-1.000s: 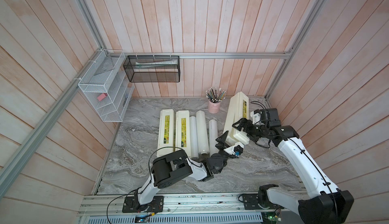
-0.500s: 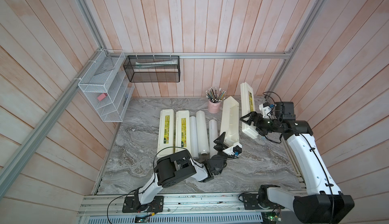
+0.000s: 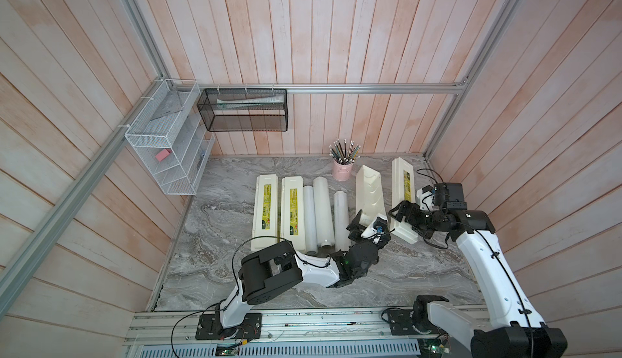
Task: Put plastic wrap rolls into dispensers
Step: Place the plastic wrap cutting box at the center of the board.
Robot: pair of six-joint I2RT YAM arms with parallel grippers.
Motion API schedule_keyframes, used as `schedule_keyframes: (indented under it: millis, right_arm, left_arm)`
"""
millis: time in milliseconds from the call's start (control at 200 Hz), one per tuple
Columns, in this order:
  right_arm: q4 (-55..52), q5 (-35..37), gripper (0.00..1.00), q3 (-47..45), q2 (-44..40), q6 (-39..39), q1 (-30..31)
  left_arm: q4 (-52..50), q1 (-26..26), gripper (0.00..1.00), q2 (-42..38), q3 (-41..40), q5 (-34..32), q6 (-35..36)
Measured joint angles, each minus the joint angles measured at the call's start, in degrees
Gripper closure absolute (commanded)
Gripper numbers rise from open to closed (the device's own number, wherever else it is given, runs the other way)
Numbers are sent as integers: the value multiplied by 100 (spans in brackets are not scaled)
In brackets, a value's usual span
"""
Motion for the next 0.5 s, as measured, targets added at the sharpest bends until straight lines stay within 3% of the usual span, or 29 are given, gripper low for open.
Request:
schedule_keyframes:
  millis: [145,500]
  right_arm:
    - [-24,273,23,-485,-240,-74,0]
    - [407,238,22,-1093,-391,-33,-4]
  left_arm:
    - [-413,-184,100,2,0,-68,-713]
    - [-625,-225,100,254,-20,-151,-1578]
